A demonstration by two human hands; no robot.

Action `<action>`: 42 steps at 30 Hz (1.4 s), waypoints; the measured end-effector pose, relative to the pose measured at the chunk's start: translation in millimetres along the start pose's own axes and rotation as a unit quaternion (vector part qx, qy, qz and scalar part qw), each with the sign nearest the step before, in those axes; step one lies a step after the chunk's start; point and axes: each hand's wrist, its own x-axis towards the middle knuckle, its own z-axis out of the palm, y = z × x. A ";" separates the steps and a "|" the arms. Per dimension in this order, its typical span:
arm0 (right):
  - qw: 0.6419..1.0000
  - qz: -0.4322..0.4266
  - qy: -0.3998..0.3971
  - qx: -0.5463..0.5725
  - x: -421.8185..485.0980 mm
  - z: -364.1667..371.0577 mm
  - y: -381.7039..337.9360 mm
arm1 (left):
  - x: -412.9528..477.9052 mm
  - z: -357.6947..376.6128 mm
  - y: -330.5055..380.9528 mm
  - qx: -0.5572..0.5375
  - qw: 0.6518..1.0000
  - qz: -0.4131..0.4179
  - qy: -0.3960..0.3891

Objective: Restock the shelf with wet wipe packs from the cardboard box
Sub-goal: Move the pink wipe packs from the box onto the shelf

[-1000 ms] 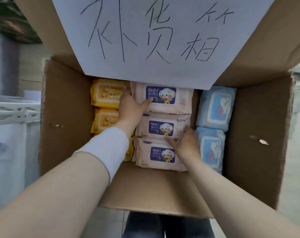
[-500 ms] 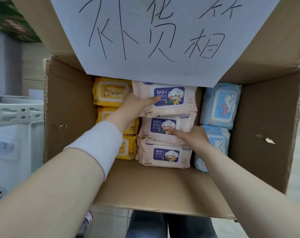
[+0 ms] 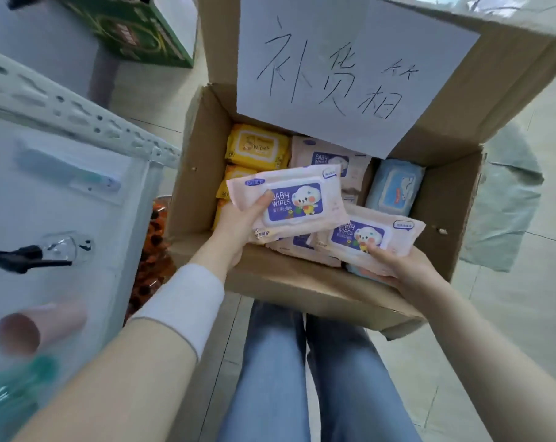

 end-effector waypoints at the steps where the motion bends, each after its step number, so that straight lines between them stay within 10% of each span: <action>1: 1.000 -0.007 -0.007 -0.017 -15.7 0.0 -0.6 | -21.1 -6.6 3.7 -0.017 1.000 0.011 0.003; 13: 0.960 -0.138 -0.171 -0.172 -229.8 44.5 -6.4 | -325.4 -105.0 2.8 -0.201 0.930 0.250 0.177; 25: 0.821 -0.268 -0.417 -0.285 -446.2 226.1 58.7 | -610.5 -306.0 -85.0 -0.258 0.789 0.452 0.326; 42: 0.676 -0.318 -0.569 -0.344 -613.4 570.6 244.3 | -743.9 -634.4 -255.0 -0.271 0.695 0.421 0.516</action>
